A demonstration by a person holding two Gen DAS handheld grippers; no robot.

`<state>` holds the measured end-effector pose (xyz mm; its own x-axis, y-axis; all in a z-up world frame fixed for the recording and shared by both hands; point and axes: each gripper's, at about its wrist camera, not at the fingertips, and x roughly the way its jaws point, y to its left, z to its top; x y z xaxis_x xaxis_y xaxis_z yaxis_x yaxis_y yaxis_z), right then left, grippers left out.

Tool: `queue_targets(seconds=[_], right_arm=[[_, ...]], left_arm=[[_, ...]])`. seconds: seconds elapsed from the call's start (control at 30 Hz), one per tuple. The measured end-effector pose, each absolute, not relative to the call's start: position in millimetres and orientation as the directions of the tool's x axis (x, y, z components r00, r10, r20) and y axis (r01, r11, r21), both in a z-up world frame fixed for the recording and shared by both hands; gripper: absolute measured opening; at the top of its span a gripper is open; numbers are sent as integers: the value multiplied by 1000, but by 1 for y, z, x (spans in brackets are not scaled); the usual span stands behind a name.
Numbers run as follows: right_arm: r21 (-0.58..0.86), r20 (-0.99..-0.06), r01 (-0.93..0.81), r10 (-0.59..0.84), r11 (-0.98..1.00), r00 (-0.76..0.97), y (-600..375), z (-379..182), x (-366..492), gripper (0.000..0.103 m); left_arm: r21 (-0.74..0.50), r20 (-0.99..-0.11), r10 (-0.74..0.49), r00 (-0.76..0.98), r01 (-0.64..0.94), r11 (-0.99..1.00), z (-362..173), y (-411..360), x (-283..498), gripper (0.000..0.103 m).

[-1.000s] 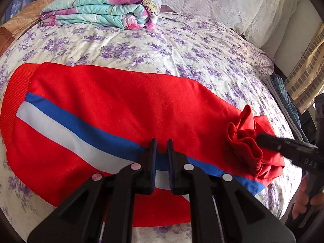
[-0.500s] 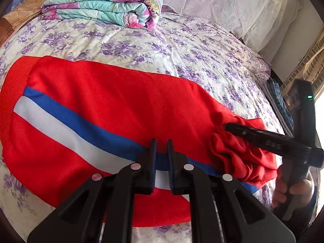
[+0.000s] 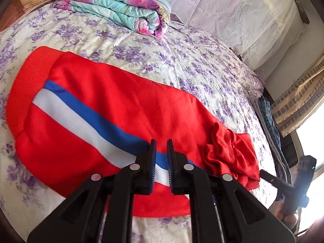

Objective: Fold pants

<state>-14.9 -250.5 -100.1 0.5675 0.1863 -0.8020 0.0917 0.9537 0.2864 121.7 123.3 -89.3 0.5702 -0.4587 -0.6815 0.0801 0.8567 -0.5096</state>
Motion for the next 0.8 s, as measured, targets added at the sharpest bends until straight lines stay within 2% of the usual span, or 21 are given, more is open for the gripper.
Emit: queue_targets(seconds=[0.1, 0.17, 0.2, 0.23, 0.33, 0.5, 0.67, 0.8], right_arm=[[170, -810, 78, 94, 982, 579, -235, -109, -15, 38], [140, -791, 60, 75, 988, 607, -228, -94, -19, 39], [146, -771, 50, 82, 988, 631, -227, -85, -24, 39], [159, -753, 42, 94, 986, 651, -227, -77, -28, 40], [212, -698, 0, 151, 977, 700, -224, -61, -44, 41], [273, -664, -95, 259, 957, 701, -209, -58, -64, 42], [290, -649, -72, 252, 954, 718, -217, -57, -82, 42], [310, -649, -34, 237, 950, 723, -225, -60, -86, 42]], left_arm=[[-500, -685, -423, 593, 39, 865, -69, 140, 106, 11], [-470, -711, -358, 606, -30, 882, -55, 159, 92, 26], [-455, -728, -314, 610, -87, 886, -49, 171, 83, 54], [-454, -734, -280, 618, -141, 880, -45, 185, 74, 72], [-463, -756, -221, 616, -264, 846, -42, 219, 51, 74], [-550, -760, -284, 585, -344, 761, -66, 243, 49, 74], [-603, -754, -363, 548, -358, 712, -97, 227, 76, 74], [-584, -758, -328, 564, -365, 725, -107, 219, 108, 74]])
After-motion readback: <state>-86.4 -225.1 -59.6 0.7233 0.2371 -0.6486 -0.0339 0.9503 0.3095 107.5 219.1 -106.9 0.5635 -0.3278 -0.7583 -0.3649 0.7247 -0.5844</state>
